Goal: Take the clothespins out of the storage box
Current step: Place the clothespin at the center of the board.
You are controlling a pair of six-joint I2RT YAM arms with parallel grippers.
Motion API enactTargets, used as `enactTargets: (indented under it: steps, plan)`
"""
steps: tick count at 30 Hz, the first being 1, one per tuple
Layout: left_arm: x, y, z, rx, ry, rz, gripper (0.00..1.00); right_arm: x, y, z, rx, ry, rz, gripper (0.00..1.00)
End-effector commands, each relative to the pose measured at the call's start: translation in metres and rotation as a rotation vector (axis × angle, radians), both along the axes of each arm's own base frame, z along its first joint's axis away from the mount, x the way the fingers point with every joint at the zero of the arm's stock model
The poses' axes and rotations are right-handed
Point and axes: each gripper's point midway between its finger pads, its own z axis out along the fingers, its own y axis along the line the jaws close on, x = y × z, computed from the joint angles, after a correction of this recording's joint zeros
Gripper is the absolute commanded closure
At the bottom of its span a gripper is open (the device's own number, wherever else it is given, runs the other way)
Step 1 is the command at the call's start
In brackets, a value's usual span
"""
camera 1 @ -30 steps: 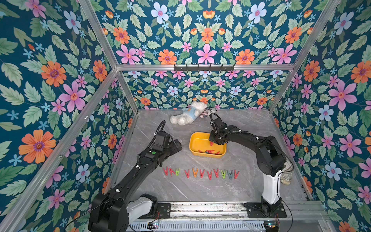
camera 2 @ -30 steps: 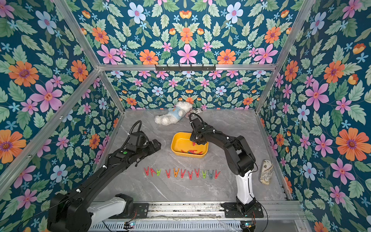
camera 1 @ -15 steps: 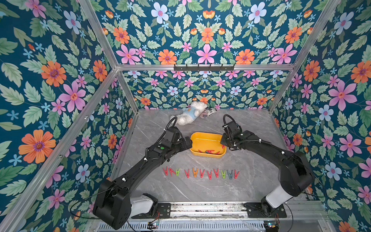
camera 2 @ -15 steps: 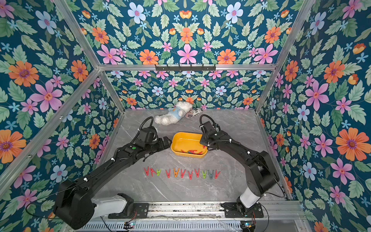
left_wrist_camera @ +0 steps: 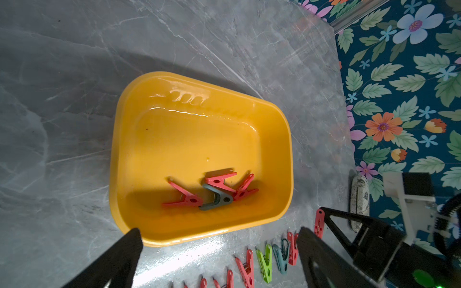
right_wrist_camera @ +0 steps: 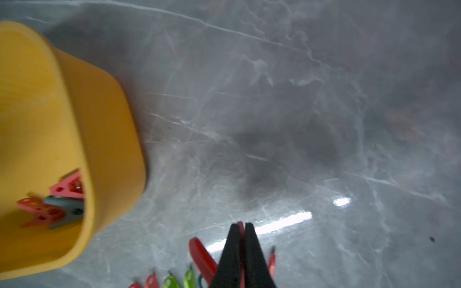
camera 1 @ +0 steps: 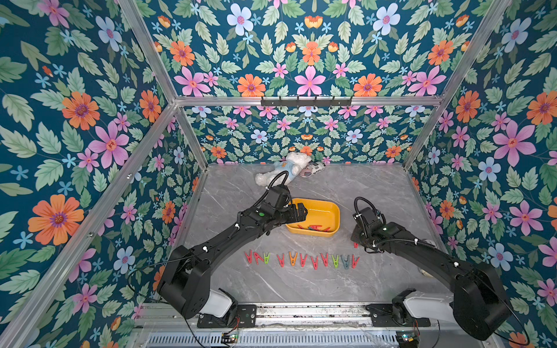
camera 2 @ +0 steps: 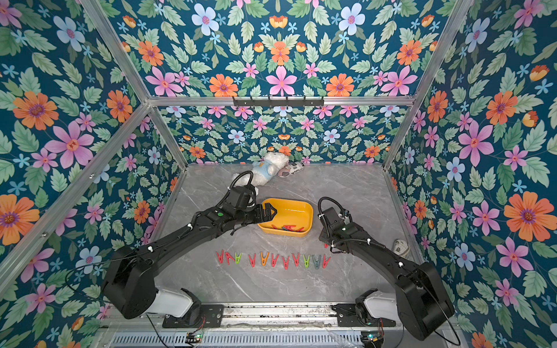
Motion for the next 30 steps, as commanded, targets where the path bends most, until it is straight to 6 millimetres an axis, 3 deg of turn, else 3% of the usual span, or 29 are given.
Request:
enactTargets:
  steps: [1, 9, 20, 23, 25, 30]
  plan:
    - [0.003, -0.005, 0.005, -0.012, -0.022, -0.013, 0.0, -0.013, -0.014, -0.012, -0.023, 0.032, -0.046, 0.98]
    - [0.001, -0.002, 0.002, -0.003, -0.015, 0.002, 0.0, -0.037, -0.03, -0.033, -0.035, 0.091, -0.075, 0.98]
    - [0.001, 0.001, -0.001, 0.006, -0.014, 0.012, 0.0, -0.044, -0.034, -0.046, -0.063, 0.137, -0.061, 0.96]
    - [0.001, 0.003, -0.001, 0.01, -0.015, 0.017, 0.0, -0.044, -0.033, -0.046, -0.063, 0.14, -0.057, 0.94]
    - [0.001, 0.004, -0.002, 0.017, -0.015, 0.023, 0.0, -0.042, -0.033, -0.043, -0.064, 0.134, -0.056, 0.84]
    - [0.004, 0.013, -0.005, 0.059, -0.019, 0.057, 0.0, -0.029, -0.03, -0.022, -0.055, 0.074, -0.051, 0.76]
